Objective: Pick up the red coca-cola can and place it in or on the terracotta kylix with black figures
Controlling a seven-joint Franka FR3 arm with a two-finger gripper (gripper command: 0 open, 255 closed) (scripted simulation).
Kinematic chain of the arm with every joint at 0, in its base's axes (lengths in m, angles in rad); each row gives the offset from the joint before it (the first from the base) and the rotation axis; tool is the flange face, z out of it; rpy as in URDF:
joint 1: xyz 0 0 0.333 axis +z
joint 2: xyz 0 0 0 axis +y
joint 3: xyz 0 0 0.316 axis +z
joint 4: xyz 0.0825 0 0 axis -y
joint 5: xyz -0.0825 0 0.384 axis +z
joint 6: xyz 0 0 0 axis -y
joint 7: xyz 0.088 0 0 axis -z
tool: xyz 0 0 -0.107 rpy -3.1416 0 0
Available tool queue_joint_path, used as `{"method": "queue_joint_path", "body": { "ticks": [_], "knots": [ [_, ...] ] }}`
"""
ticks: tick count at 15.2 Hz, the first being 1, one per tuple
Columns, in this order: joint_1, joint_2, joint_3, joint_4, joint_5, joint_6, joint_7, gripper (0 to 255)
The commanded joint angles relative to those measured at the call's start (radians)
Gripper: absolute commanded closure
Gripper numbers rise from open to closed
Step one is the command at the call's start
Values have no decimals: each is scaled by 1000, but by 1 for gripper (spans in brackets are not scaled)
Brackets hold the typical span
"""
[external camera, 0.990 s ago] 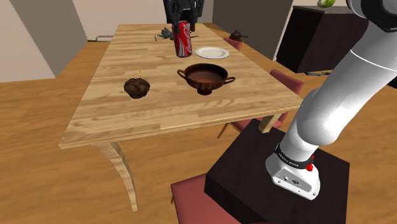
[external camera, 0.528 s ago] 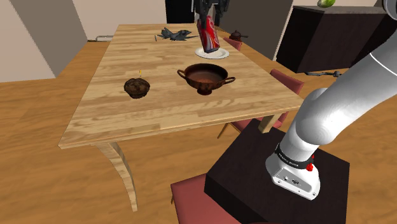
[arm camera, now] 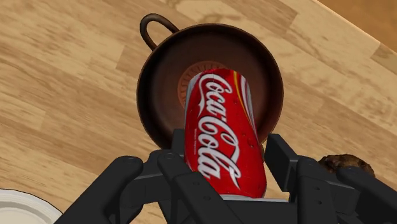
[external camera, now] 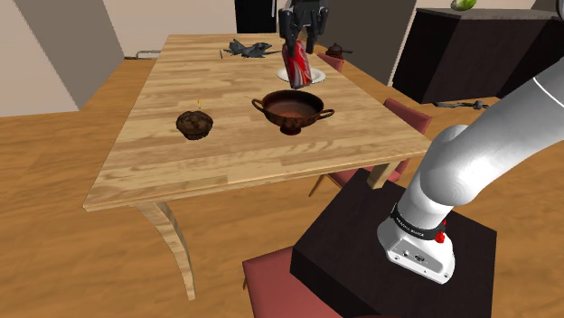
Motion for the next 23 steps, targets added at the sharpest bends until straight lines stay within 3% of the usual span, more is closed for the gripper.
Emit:
{"method": "queue_joint_path", "body": {
  "ticks": [1,10,18,19,23],
  "knots": [
    [0,-10,-1,-36,0,27,-1,255],
    [2,-37,0,-185,2,149,-1,255],
    [2,-37,0,-185,2,149,-1,255],
    [2,-37,1,-185,2,149,-1,0],
    [2,-37,0,-185,2,149,-1,0]
  ]
}}
